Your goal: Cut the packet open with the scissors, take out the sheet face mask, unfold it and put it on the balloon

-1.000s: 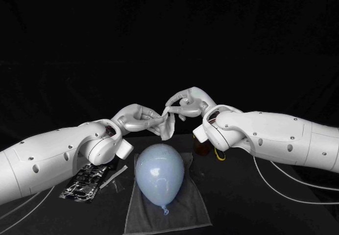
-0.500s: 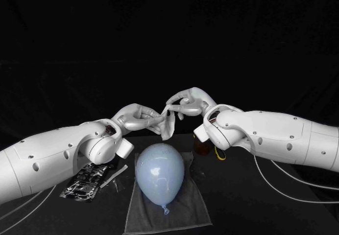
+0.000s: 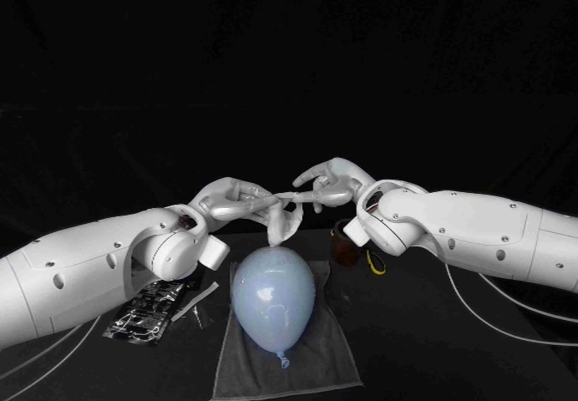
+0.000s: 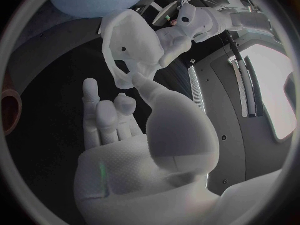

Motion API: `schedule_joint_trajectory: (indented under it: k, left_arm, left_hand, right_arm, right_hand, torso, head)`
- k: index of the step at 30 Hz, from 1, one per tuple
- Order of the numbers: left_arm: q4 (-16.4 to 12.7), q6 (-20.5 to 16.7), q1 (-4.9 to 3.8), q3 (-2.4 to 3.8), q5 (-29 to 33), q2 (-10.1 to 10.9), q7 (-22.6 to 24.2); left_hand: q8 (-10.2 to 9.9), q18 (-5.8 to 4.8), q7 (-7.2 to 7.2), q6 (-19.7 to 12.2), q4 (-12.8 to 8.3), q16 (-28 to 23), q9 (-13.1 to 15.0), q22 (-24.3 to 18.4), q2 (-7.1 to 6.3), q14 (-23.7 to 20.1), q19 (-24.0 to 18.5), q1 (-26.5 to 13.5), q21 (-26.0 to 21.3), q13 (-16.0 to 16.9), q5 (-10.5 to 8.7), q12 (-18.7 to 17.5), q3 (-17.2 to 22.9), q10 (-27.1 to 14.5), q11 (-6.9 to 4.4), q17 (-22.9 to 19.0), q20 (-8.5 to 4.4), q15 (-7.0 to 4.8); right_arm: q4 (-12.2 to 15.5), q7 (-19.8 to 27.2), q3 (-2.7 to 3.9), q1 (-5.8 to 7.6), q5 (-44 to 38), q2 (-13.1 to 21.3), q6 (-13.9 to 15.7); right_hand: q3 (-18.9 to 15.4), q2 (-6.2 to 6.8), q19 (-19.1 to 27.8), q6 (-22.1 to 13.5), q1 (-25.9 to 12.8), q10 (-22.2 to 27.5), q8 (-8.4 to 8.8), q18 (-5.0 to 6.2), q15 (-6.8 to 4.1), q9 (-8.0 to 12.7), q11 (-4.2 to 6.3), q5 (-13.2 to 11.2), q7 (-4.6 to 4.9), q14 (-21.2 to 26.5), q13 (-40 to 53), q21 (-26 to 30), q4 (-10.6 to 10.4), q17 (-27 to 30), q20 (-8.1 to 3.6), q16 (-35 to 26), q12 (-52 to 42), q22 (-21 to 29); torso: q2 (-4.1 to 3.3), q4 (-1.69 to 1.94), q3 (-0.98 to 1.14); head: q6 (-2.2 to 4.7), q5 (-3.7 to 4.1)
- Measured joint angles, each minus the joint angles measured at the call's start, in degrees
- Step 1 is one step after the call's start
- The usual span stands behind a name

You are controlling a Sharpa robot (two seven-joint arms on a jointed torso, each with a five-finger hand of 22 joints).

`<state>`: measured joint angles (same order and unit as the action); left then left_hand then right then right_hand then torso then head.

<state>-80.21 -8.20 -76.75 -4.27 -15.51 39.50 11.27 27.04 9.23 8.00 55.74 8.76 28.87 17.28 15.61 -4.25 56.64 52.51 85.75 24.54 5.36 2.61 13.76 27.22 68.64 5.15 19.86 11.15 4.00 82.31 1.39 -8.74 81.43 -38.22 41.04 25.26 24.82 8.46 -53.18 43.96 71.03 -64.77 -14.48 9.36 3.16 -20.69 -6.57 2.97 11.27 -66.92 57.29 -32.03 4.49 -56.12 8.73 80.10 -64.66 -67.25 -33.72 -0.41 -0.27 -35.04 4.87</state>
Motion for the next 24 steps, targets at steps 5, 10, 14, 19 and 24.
schedule_joint_trajectory:
  k: [5, 10, 14, 19, 24]
  left_arm:
    - [-0.04, 0.14, 0.01, 0.0, 1.72, 0.02, -0.1]
    - [-0.03, 0.41, 0.01, 0.0, 3.09, -0.01, -0.46]
    - [0.02, 0.61, 0.01, 0.0, 4.03, -0.01, -0.88]
    - [0.09, 0.54, 0.01, 0.0, 5.31, 0.0, -1.43]
    - [0.12, 0.18, 0.01, 0.0, 6.23, 0.0, -1.89]
  left_hand:
    - [0.22, -0.01, 0.0, -0.01, 0.16, 0.0, 0.0, 0.3, -0.07, 0.08, 0.0, -0.21, 0.47, 0.06, -0.01, 0.0, 0.16, 0.08, 0.08, 0.0, 0.0, -0.08]
    - [0.22, -0.02, 0.0, -0.01, 0.16, -0.26, 0.01, 0.79, -0.15, 0.52, -0.42, -0.74, 1.09, 0.12, -0.1, 0.0, 0.17, 0.31, -0.14, 0.0, 0.01, -0.12]
    - [0.37, -0.03, 0.0, -0.01, -1.4, -0.26, 0.02, 1.26, -0.52, 0.73, -0.44, -1.72, 1.66, 0.2, -0.16, 0.0, 2.04, 0.6, -0.03, 0.0, -0.01, -0.3]
    - [0.55, -0.03, 0.0, -0.01, -1.41, -0.26, 0.03, 1.78, -0.67, 1.15, -0.63, -1.86, 2.25, 0.29, 0.02, 0.0, 2.05, 0.61, -0.04, 0.0, -0.19, -0.3]
    - [0.55, -0.03, 0.0, -0.01, -1.41, -0.48, 0.03, 2.2, -0.53, 1.23, -0.75, -2.17, 2.87, 0.36, 0.02, 0.0, 2.05, 0.91, -0.33, 0.0, -0.07, -0.38]
  right_arm:
    - [-0.05, -1.76, -0.02, 0.0, -2.26, 0.43, -2.09]
    - [-0.07, -3.09, -0.03, -0.01, -3.79, 0.91, -3.64]
    - [-0.24, -3.98, -0.06, -0.01, -4.6, 1.29, -4.84]
    - [0.05, -4.51, -0.09, -0.01, -5.31, 2.2, -5.68]
    - [2.3, -3.64, -0.11, -0.03, -5.66, 3.72, -4.21]
  right_hand:
    - [-0.62, 0.21, 0.2, 0.46, 0.24, 0.2, 0.0, -0.03, -0.01, -0.06, 0.2, 0.0, -0.44, 0.02, -0.48, 0.43, 0.17, 0.15, 0.21, -0.01, 0.0, 0.32]
    - [-0.94, -0.25, 0.2, 1.54, 0.69, 0.2, -0.37, -0.06, -0.01, -0.21, 0.21, 0.0, -0.23, 0.02, -0.63, 0.69, 0.16, 0.15, 0.21, -0.1, 0.0, 0.52]
    - [-0.94, -0.07, 0.2, 1.65, 0.86, 0.2, -0.37, -0.07, -0.01, -0.21, 0.21, 0.0, -0.15, 0.01, -0.64, 0.69, 0.16, 0.16, 0.21, -0.1, 0.0, 0.56]
    - [-1.58, -0.69, -0.34, 3.43, 1.6, -1.17, -1.17, -0.09, -0.05, -0.38, 0.2, 0.04, -0.31, -0.96, 0.37, 0.91, 0.34, -1.33, 0.7, 1.05, -1.83, 0.65]
    - [-1.74, -2.22, -4.18, 10.3, 3.08, -10.77, -4.6, 0.81, -2.01, -1.18, 2.54, 2.12, -2.64, -9.95, 10.06, -0.89, 0.49, -11.46, -0.91, 4.93, -10.62, -0.06]
  torso:
    - [-0.01, 0.0, 0.01]
    - [-0.02, 0.02, 0.01]
    - [-0.02, 0.03, 0.01]
    - [-0.03, 0.03, -0.01]
    - [-0.03, 0.05, -0.02]
  head:
    - [0.05, 0.05]
    - [0.08, 0.09]
    - [0.08, 0.11]
    - [0.12, 0.02]
    - [0.14, -0.15]
